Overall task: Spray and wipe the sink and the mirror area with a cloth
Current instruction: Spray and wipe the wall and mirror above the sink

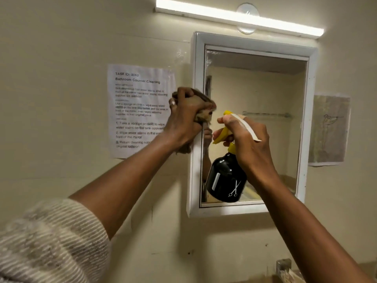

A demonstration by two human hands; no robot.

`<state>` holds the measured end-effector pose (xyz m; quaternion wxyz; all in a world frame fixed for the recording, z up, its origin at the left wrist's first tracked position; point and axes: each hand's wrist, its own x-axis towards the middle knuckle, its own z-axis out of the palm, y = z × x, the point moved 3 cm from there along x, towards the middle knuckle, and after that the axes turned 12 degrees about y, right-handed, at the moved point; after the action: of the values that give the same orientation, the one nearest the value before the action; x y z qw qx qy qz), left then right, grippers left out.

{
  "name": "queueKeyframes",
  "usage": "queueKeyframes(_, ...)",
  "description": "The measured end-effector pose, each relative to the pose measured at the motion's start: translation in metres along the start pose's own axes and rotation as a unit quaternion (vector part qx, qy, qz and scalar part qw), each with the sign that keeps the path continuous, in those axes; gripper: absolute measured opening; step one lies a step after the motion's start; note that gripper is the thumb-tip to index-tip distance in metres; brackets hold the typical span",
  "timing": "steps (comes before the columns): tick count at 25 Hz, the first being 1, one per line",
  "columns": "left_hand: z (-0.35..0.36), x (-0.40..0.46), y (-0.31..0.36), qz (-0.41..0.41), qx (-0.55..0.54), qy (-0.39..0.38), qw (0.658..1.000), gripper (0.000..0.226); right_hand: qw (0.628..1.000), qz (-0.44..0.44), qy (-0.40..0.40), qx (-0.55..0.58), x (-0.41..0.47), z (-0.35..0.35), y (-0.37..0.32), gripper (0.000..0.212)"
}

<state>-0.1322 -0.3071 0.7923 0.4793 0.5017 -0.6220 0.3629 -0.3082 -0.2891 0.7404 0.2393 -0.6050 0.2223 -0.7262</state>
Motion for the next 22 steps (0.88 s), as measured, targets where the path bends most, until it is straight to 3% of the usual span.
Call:
queueKeyframes(3,0.01,-0.044,0.002,0.007,0.009,-0.008,1.0,0.059,1.0,0.017,0.007,-0.009,0.0,-0.001,0.002,0.032)
queueKeyframes(6,0.016,-0.088,0.009,0.029,-0.001,-0.001,1.0,0.045,0.999,0.031,0.01,-0.009,-0.005,-0.004,0.004,0.029)
queueKeyframes(18,0.063,-0.237,-0.001,-0.097,-0.065,-0.045,0.992,0.046,0.997,0.065,-0.004,-0.041,-0.035,-0.027,0.021,0.031)
queueKeyframes(22,0.077,-0.271,-0.006,-0.21,-0.106,-0.041,0.971,0.053,0.996,0.068,-0.006,-0.053,-0.044,-0.036,0.024,0.031)
